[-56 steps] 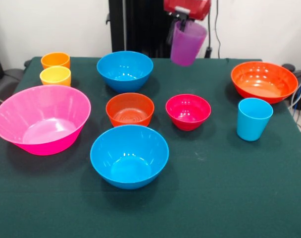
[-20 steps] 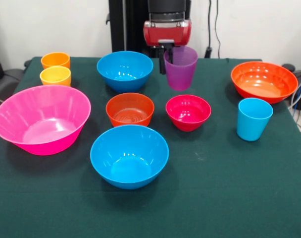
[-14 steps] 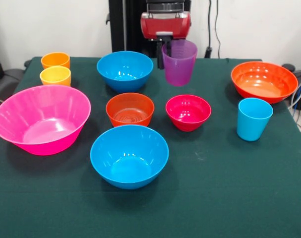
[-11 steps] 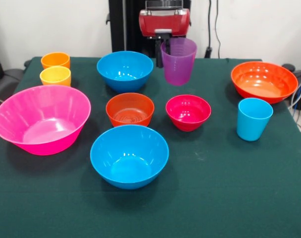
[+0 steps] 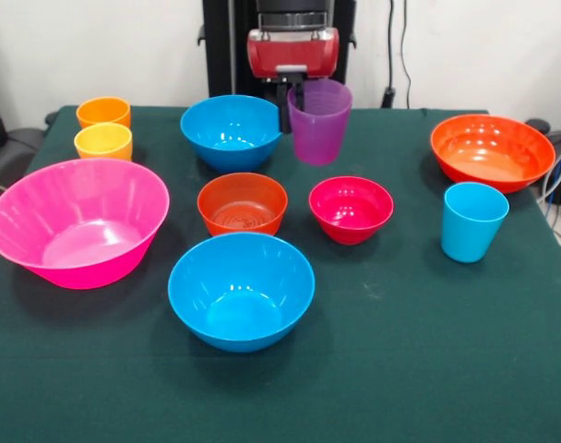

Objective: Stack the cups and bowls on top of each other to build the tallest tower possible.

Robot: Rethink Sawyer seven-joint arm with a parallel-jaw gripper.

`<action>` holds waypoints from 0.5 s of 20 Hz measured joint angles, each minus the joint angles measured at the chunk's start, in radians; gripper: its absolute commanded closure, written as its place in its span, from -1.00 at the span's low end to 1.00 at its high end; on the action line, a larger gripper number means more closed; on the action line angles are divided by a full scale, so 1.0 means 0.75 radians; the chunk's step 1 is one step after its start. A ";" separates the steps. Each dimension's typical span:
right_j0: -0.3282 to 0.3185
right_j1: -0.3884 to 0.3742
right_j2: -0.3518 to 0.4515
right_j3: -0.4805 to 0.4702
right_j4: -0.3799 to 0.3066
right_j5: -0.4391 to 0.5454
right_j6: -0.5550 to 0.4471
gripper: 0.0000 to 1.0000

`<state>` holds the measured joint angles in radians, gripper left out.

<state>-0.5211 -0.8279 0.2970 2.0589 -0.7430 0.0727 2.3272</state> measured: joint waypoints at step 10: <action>-0.158 0.087 0.047 -0.011 -0.079 0.016 0.000 1.00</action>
<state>-0.6398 -0.7627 0.3324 2.0506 -0.8020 0.0843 2.3272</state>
